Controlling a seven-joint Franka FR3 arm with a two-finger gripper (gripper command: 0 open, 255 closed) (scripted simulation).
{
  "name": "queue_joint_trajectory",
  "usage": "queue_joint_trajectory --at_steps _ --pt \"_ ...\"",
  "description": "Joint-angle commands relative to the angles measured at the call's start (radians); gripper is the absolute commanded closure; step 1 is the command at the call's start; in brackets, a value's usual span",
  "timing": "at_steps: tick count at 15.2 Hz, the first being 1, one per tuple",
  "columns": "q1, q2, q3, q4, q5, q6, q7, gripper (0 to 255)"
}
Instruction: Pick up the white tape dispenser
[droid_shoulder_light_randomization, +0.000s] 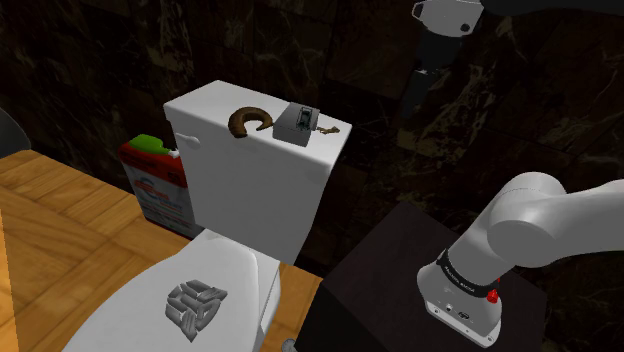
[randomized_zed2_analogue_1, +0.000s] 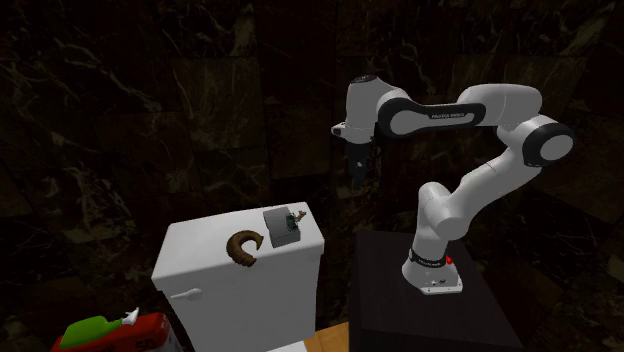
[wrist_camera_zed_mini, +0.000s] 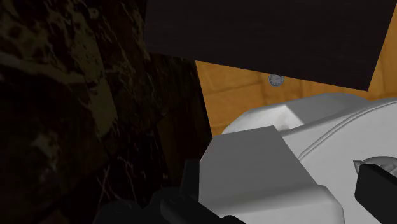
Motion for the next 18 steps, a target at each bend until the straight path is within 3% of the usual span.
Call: queue_joint_trajectory --at_steps 1,10,18 --pt "0.0 0.0 0.0 0.0 0.0 0.0 0.0 0" --pt "-0.003 0.264 0.095 0.107 0.133 0.201 0.241 0" --pt "-0.014 0.526 0.157 0.285 0.189 0.345 0.433 0"
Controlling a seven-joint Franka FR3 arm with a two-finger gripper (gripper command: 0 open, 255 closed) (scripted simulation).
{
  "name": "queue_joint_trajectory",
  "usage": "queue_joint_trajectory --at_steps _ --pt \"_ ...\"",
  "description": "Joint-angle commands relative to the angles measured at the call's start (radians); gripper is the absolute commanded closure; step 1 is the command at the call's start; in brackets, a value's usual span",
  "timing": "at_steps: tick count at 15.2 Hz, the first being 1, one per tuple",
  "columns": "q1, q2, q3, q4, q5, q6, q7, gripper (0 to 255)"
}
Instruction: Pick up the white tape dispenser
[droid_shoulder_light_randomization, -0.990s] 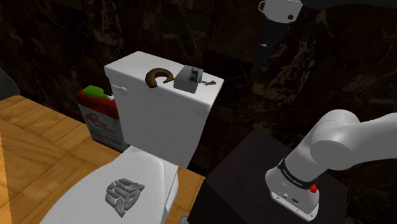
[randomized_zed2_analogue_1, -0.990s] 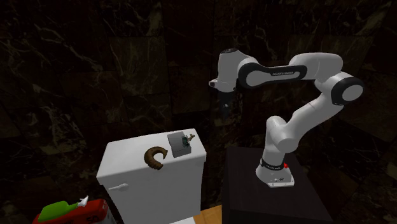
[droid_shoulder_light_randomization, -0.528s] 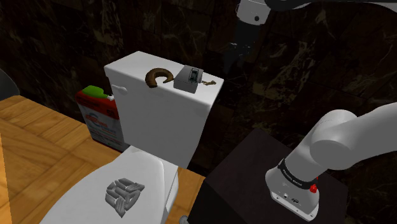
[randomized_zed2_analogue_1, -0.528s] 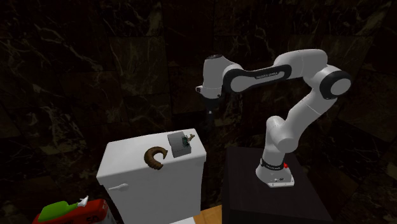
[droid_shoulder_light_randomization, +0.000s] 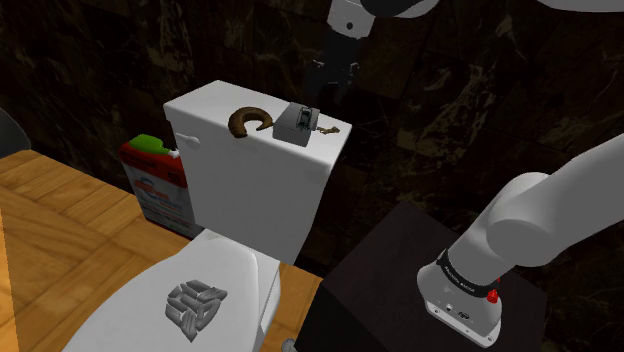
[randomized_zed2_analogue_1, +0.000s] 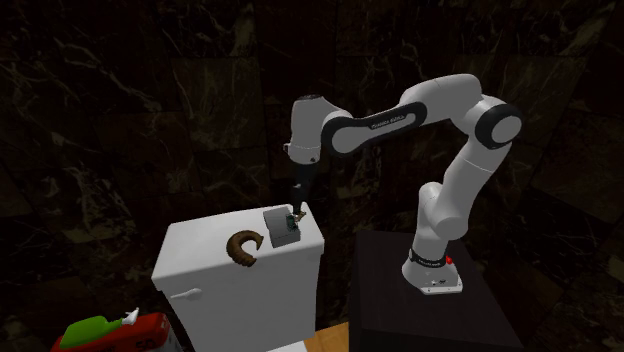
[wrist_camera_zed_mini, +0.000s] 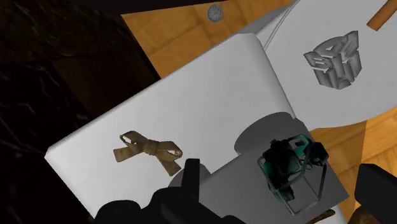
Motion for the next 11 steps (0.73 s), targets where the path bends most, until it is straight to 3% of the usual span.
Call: queue_joint_trajectory --at_steps 1,3,11 --pt "-0.001 0.075 0.018 0.067 0.008 0.026 0.056 0" --pt "-0.001 0.121 0.025 0.106 0.011 0.044 0.087 0" --pt "0.001 0.137 0.029 0.02 0.013 0.146 0.081 0"
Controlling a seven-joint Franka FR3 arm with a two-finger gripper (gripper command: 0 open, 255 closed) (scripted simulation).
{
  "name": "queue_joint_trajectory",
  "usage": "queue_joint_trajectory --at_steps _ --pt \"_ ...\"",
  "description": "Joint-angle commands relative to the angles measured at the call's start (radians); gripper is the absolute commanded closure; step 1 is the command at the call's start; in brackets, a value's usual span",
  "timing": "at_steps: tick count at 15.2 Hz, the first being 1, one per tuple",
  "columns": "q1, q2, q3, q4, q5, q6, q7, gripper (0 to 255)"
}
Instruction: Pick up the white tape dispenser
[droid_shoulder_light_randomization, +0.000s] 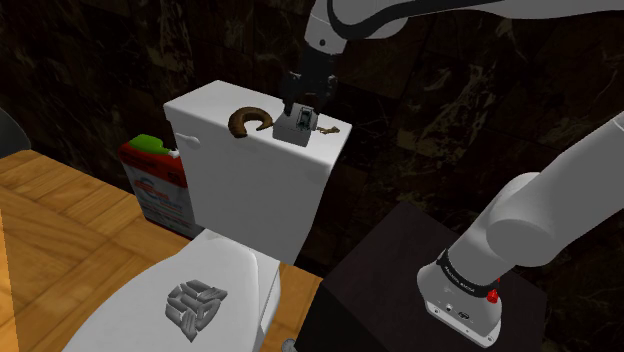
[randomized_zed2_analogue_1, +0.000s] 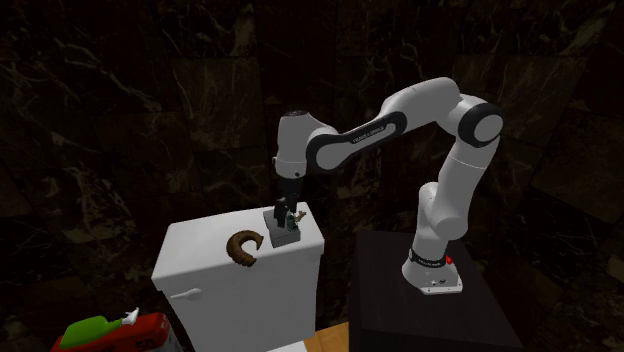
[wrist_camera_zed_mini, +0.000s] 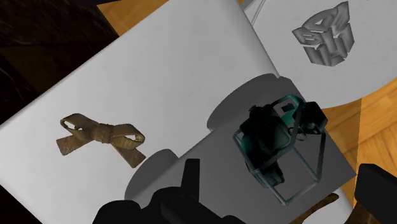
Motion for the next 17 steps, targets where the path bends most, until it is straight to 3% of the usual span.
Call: queue_joint_trajectory --at_steps 1,2,11,17 --pt "0.001 -0.001 0.001 -0.007 0.001 0.008 0.0 0" --pt "0.001 -0.002 0.001 -0.008 0.001 0.007 0.0 255" --pt "0.001 -0.001 0.0 -0.007 0.001 0.008 0.0 255" --pt "-0.001 -0.015 -0.003 0.059 -0.001 -0.073 0.005 255"
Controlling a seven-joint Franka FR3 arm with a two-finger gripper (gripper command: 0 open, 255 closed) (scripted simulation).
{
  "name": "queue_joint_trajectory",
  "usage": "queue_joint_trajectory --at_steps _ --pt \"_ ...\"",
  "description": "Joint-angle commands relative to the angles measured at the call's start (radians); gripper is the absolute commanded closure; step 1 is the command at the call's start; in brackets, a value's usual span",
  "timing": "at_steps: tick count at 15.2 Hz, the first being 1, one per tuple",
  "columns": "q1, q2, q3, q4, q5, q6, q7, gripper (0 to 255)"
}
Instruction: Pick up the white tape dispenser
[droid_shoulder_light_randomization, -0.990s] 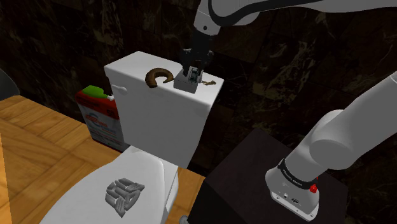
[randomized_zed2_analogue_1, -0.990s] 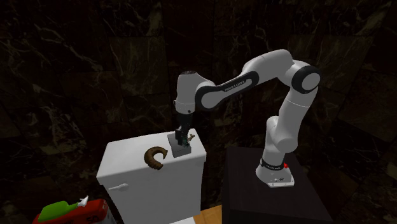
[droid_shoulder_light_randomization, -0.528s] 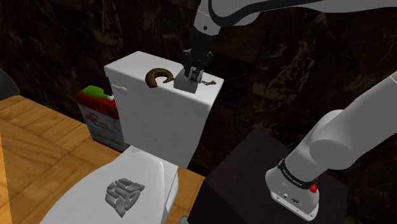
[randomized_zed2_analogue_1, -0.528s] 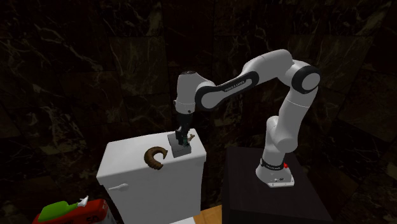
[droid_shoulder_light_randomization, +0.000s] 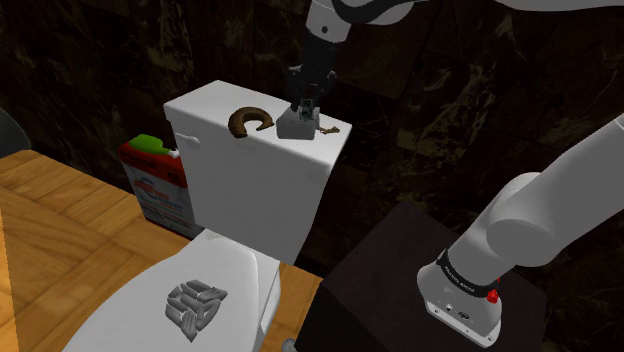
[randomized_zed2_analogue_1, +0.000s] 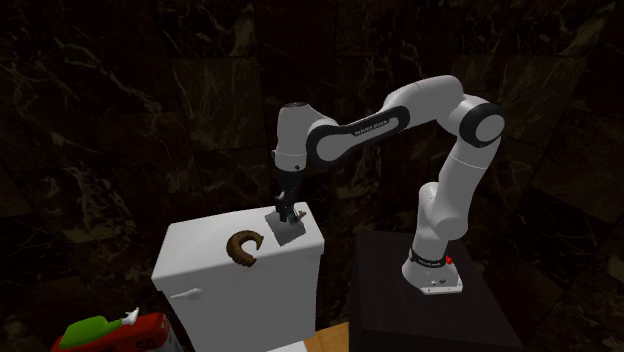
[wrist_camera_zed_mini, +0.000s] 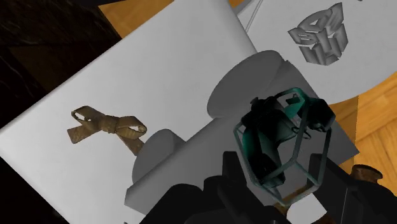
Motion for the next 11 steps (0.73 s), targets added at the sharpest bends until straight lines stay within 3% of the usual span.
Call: queue_joint_trajectory --at_steps 1,11 --pt "-0.001 -0.005 -0.002 0.024 0.0 -0.029 0.0 255" --pt "-0.003 -0.01 -0.006 0.128 -0.004 -0.138 0.008 255"
